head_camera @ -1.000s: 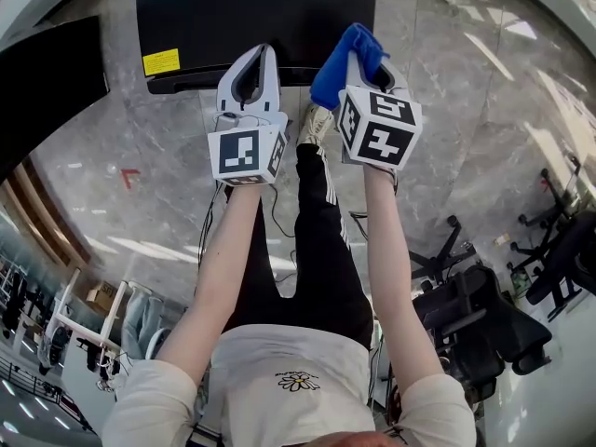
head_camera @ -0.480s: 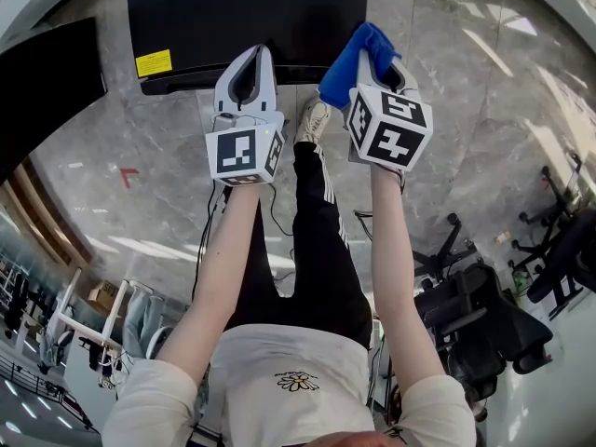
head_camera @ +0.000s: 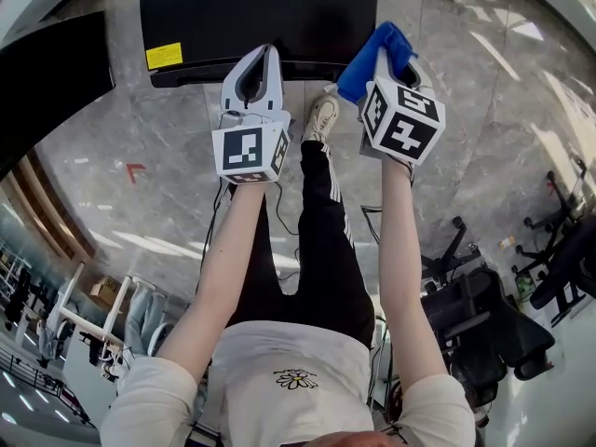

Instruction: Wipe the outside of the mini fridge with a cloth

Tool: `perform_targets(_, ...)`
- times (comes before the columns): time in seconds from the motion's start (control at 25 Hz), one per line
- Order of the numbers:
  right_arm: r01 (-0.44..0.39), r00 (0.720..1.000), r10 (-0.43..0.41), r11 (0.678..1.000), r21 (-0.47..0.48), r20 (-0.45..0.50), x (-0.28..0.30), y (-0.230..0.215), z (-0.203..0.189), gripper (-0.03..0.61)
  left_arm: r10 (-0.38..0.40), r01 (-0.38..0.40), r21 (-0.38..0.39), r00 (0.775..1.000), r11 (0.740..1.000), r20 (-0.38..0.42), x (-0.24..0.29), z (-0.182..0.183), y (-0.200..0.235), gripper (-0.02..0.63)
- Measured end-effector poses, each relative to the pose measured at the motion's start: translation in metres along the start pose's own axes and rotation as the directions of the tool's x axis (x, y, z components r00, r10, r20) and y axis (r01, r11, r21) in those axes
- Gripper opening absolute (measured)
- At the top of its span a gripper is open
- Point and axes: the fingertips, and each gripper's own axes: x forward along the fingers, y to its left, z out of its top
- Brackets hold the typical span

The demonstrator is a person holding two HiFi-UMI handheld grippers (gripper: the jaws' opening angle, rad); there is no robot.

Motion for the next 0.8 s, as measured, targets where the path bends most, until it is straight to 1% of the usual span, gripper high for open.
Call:
perform_targets(0.12, 0.026, 1.0, -0.026, 0.999, 0.027, 0.005, -0.01, -0.004, 0.008, 0.062, -0.007, 0.007, 0.007, 1.0, 1.0, -0.002, -0.01, 0.011, -0.002, 0.005)
perform_targets(0.2, 0.03, 0.999, -0.032, 0.998, 0.06, 0.036, -0.035, -0.002, 0.025, 0.063, -0.014, 0.014, 0.015, 1.0, 1.0, 0.014, -0.016, 0.028, -0.003, 0.005)
perform_targets(0.28, 0.03, 0.996, -0.035, 0.998, 0.064, 0.08, -0.071, 0.007, 0.049, 0.062, -0.005, 0.004, 0.011, 0.999, 1.0, 0.036, -0.026, 0.053, 0.001, 0.005)
perform_targets(0.4, 0.03, 0.987, -0.035, 0.999, 0.03, 0.154, -0.133, 0.023, 0.09, 0.063, 0.018, -0.016, -0.015, 0.996, 1.0, 0.088, -0.049, 0.105, 0.006, 0.005)
perform_targets(0.52, 0.01, 0.963, -0.014, 1.0, 0.016, 0.27, -0.191, 0.034, 0.144, 0.063, 0.027, -0.023, -0.021, 0.983, 1.0, 0.18, -0.071, 0.172, 0.0, 0.005)
perform_targets(0.64, -0.028, 0.929, 0.027, 1.0, -0.003, 0.368, -0.248, 0.052, 0.193, 0.062, 0.051, -0.04, -0.043, 0.962, 0.998, 0.268, -0.103, 0.241, -0.007, 0.005)
perform_targets(0.72, -0.066, 0.906, 0.065, 0.998, -0.012, 0.418, -0.292, 0.073, 0.216, 0.063, 0.046, -0.035, -0.04, 0.949, 0.999, 0.311, -0.133, 0.281, -0.013, 0.005)
perform_targets(0.8, -0.099, 0.876, 0.099, 0.995, -0.024, 0.472, -0.338, 0.095, 0.231, 0.063, 0.038, -0.028, -0.036, 0.939, 0.999, 0.341, -0.166, 0.311, -0.016, 0.005)
